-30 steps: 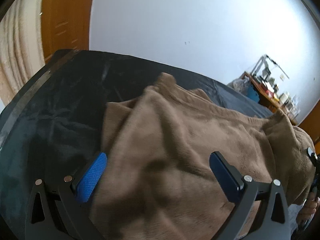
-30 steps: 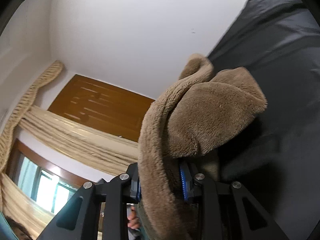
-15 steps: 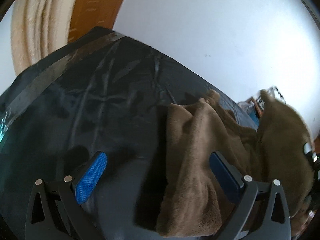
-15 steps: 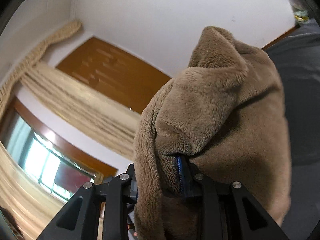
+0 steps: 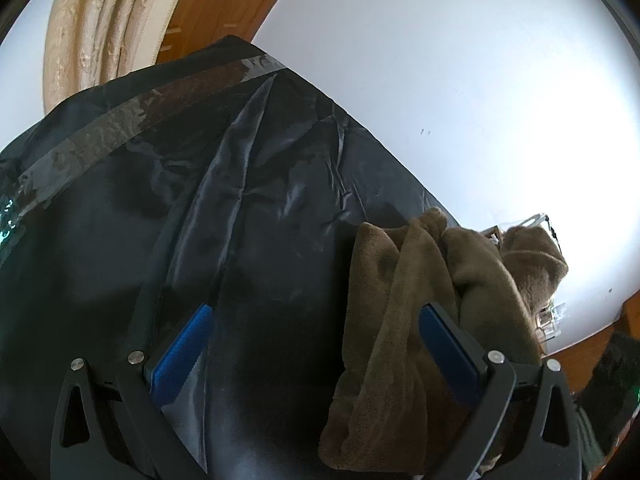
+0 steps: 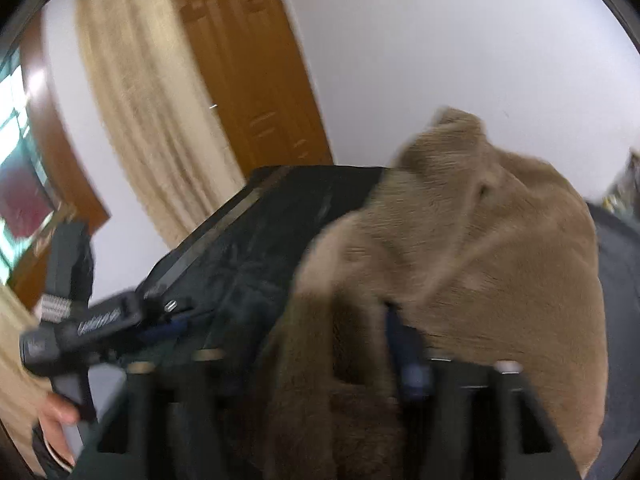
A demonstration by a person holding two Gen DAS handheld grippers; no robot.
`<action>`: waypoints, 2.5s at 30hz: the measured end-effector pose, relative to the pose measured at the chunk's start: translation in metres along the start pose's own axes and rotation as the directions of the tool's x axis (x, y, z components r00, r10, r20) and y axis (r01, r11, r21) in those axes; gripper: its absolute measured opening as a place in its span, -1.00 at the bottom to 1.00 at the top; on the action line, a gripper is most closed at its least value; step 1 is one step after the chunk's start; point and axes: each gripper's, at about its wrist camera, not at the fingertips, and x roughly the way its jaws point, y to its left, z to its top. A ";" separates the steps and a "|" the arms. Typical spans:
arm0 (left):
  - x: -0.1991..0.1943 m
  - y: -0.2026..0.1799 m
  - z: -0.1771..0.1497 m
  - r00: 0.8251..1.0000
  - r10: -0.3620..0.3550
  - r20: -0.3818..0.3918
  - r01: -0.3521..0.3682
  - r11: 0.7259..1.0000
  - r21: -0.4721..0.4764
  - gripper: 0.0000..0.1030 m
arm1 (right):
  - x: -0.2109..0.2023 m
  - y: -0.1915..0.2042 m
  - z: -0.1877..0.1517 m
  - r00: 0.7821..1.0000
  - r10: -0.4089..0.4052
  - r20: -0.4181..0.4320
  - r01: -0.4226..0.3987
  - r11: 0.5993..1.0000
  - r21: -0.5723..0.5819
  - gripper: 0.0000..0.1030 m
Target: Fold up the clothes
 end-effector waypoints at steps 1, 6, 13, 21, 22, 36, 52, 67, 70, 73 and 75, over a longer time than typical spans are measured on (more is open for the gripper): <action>-0.001 0.001 0.001 1.000 0.000 0.003 0.000 1.000 -0.008 1.00 | 0.000 0.005 -0.001 1.000 -0.003 0.000 0.003 0.999 -0.037 0.59; 0.001 0.013 0.008 1.000 -0.001 0.003 0.002 0.999 -0.038 1.00 | 0.006 0.029 -0.010 0.989 0.137 -0.051 -0.143 0.982 -0.122 0.59; 0.003 0.016 0.006 1.000 -0.002 0.003 0.002 0.999 -0.032 1.00 | -0.009 0.024 -0.019 0.931 0.363 -0.041 -0.365 0.928 -0.069 0.59; 0.005 0.002 0.002 0.980 -0.189 -0.066 0.191 0.981 0.024 1.00 | -0.076 -0.030 -0.032 0.981 0.058 0.184 -0.062 0.998 0.016 0.59; 0.005 -0.001 0.000 0.975 -0.209 -0.080 0.213 0.976 0.037 1.00 | -0.082 -0.035 -0.038 0.981 0.017 0.191 -0.020 1.000 0.015 0.59; -0.009 -0.003 -0.021 0.959 -0.235 -0.157 0.252 0.963 0.097 1.00 | -0.122 -0.043 -0.126 0.932 -0.354 0.078 0.363 0.918 -0.160 0.59; -0.005 -0.018 -0.058 0.840 -0.445 -0.312 0.430 0.895 -0.118 1.00 | -0.143 -0.075 -0.134 0.965 -0.249 0.086 0.249 0.968 0.013 0.59; 0.048 -0.047 -0.028 0.830 -0.455 -0.324 0.403 0.889 -0.216 0.75 | -0.145 -0.086 -0.133 0.965 -0.250 0.079 0.247 0.968 0.047 0.59; 0.052 -0.046 -0.020 0.838 -0.432 -0.333 0.381 0.901 -0.209 -0.50 | -0.144 -0.087 -0.130 0.963 -0.258 0.081 0.255 0.966 0.042 0.59; 0.044 -0.037 -0.017 0.855 -0.418 -0.306 0.374 0.907 -0.194 -0.56 | -0.144 -0.087 -0.125 0.957 -0.271 0.098 0.268 0.962 0.041 0.59; 0.025 -0.024 -0.020 0.867 -0.422 -0.263 0.382 0.904 -0.191 -0.56 | -0.146 -0.085 -0.122 0.952 -0.283 0.114 0.280 0.959 0.041 0.59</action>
